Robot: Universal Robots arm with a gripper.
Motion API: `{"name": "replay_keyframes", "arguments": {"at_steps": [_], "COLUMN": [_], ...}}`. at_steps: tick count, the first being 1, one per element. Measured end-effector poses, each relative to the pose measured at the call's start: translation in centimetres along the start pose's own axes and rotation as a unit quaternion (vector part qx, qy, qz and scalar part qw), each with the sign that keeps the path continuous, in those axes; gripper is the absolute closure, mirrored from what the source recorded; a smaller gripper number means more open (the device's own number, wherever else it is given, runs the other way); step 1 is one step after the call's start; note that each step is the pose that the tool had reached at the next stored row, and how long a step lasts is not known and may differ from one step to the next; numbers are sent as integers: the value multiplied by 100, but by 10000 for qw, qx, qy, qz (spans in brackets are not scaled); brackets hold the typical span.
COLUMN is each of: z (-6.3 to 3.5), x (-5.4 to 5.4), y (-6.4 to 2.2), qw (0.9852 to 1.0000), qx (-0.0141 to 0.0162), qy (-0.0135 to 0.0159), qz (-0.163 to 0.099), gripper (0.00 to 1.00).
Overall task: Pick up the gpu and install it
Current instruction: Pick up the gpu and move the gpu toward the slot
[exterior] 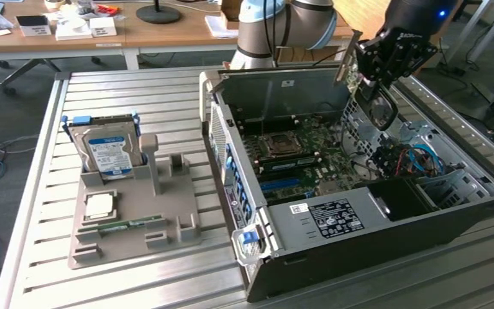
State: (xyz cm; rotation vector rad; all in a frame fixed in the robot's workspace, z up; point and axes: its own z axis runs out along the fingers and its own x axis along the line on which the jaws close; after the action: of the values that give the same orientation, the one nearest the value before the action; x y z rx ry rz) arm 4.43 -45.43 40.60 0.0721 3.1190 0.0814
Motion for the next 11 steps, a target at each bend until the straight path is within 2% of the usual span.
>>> {"name": "replay_keyframes", "arguments": {"at_steps": [3, 11], "z": [1, 1], "x": [-38, -39], "y": [2, 2], "qw": [10000, 10000], "qx": [0, 0], "qy": [0, 0], "qz": [0, 1], "gripper": [73, 73]}}
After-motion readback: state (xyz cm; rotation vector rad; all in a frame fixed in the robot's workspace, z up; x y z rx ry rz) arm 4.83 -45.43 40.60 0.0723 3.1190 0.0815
